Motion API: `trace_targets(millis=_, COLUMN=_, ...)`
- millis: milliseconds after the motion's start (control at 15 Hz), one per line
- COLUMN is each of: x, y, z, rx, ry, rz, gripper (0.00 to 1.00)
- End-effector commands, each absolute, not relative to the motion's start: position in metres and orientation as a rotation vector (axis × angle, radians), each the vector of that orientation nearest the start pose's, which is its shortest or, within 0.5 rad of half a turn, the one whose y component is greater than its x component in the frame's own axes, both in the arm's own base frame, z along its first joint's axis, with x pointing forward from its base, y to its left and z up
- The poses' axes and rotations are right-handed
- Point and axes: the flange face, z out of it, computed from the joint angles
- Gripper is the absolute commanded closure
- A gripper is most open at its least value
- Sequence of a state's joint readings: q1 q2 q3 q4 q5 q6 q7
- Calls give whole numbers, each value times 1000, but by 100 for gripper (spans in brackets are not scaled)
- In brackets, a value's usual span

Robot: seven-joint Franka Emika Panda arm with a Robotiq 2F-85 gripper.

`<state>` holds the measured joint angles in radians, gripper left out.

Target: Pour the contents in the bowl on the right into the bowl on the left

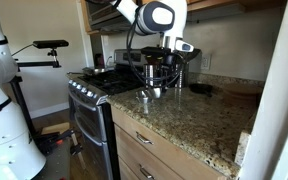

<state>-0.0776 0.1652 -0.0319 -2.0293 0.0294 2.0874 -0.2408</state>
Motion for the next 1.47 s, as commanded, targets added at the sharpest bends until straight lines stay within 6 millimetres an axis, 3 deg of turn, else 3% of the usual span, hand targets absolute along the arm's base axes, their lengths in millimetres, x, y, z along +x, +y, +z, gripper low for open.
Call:
trace_targets(millis=0, x=549, y=-41, z=374, rx=-3124, ry=-192, rz=182, gripper=93)
trace_targets(millis=600, x=549, y=-13, z=393, rx=-3229, ry=-246, rz=158, gripper=93)
trace_targets(millis=1400, x=555, y=27, z=385, rx=-3290, ry=-349, rz=170, gripper=93)
